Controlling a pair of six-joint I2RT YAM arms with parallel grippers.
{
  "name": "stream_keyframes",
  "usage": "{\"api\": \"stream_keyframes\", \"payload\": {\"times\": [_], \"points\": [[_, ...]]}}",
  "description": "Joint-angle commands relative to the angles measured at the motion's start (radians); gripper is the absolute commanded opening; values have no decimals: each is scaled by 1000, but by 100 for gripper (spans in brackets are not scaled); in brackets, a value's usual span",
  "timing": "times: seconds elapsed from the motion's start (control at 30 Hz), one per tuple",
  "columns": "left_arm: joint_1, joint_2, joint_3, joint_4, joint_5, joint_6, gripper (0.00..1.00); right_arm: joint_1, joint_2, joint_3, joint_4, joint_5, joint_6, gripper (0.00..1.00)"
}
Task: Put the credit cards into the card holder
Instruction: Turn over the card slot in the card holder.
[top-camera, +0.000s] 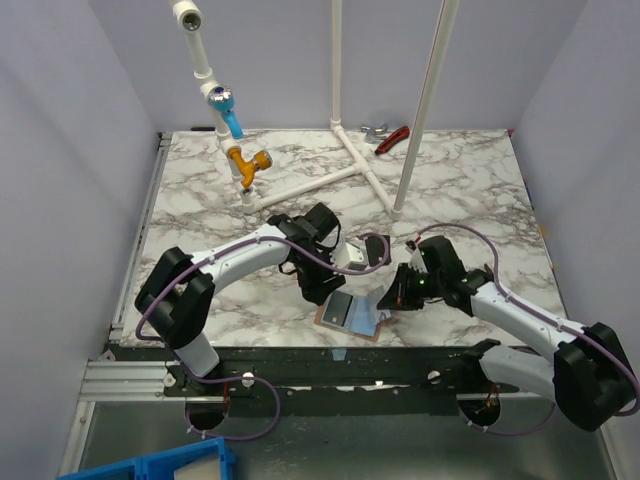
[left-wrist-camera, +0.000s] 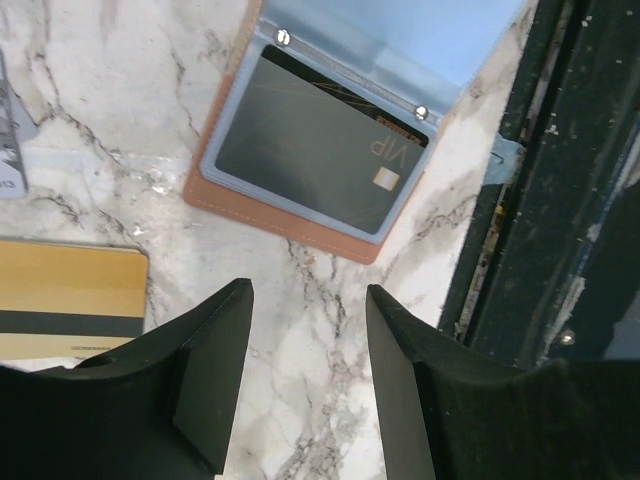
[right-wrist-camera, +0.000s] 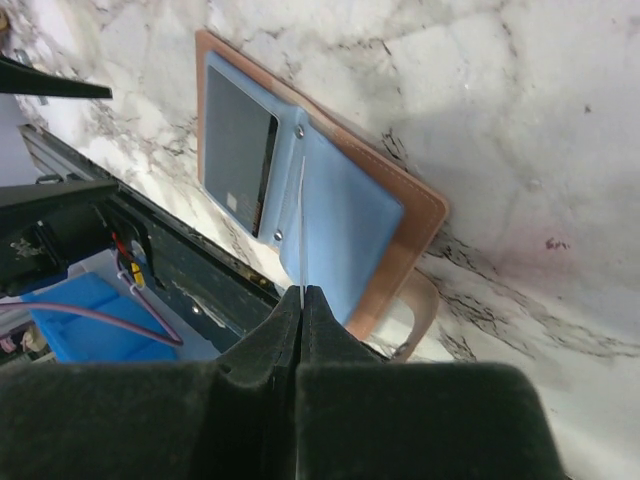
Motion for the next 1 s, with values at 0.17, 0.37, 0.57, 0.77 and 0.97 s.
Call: {"api": "stream_keyframes", "payload": {"times": [0.17,0.37,0.57,0.77,0.97], "points": [[-72,31,-62,154,-220,18,49,-1,-61,-59,-88,-5,30,1],[-91,69,-62,171,-240,14,48,-1,-61,-67,-113,-10,30,1],[-122,99,-59,184,-273,16,47,-1,-102,-81,-145,-5,53,1],[-133,110,-59,189,-297,16,47,-1,-173,-97,-193,9,70,1],[-135,109,-61,188,-303,16,47,-1,-183,-109,-192,-4,66,1]]}}
